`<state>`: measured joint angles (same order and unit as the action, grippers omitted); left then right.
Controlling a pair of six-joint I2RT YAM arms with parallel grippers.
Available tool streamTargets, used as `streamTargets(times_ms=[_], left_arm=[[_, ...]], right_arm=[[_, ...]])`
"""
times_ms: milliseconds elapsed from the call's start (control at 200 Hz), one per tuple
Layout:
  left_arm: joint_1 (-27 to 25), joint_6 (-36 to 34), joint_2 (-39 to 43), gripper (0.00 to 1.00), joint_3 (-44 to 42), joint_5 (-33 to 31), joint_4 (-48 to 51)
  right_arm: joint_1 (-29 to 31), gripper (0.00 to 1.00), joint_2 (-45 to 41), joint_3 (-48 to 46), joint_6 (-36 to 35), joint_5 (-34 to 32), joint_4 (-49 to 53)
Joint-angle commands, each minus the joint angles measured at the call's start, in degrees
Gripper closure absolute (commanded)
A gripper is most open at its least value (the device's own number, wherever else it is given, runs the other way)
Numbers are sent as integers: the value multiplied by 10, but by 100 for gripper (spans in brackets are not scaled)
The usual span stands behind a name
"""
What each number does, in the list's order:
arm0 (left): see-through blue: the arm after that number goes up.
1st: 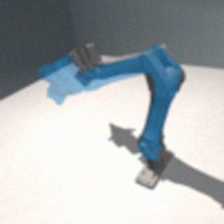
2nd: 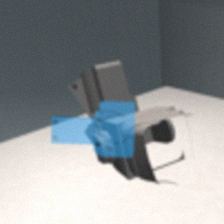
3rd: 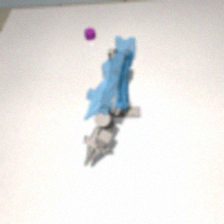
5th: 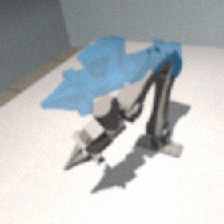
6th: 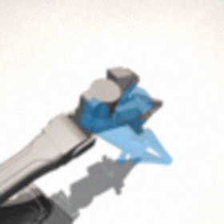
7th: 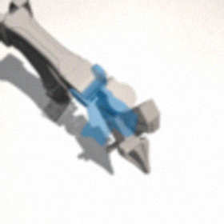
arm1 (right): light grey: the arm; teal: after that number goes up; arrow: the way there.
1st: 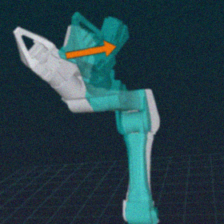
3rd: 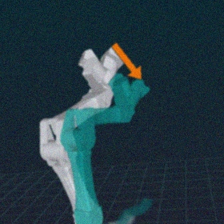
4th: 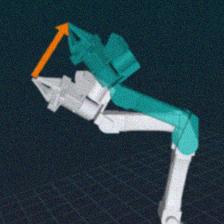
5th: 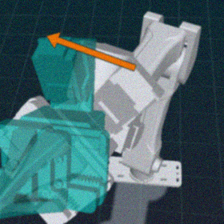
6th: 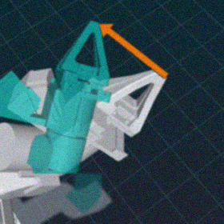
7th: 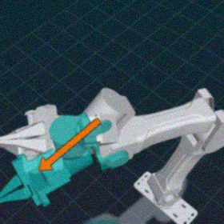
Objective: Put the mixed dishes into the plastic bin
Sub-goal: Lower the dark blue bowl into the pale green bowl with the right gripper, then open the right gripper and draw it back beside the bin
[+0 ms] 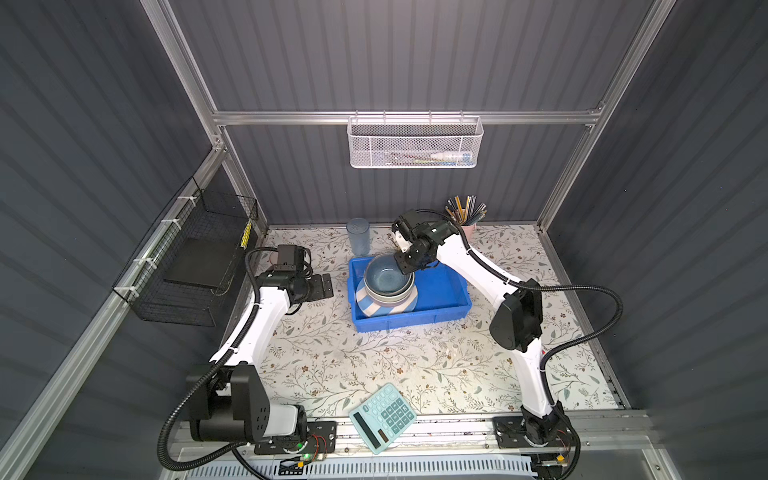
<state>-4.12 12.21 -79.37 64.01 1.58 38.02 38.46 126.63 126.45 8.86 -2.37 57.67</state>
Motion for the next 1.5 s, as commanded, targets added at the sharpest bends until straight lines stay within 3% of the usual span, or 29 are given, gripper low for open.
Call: streamTargets(times_ms=[0,991,1496], left_arm=[[3,4,7,1,-5,10,-1],[4,4,3,1,-5,14,-2],[6,4,3,1,-5,16,-2]], right_arm=[[6,75,-20,12,1,-7,10],[11,59,-51,7,3,-44,24],[1,37,-210,-176,33,-70,-20]])
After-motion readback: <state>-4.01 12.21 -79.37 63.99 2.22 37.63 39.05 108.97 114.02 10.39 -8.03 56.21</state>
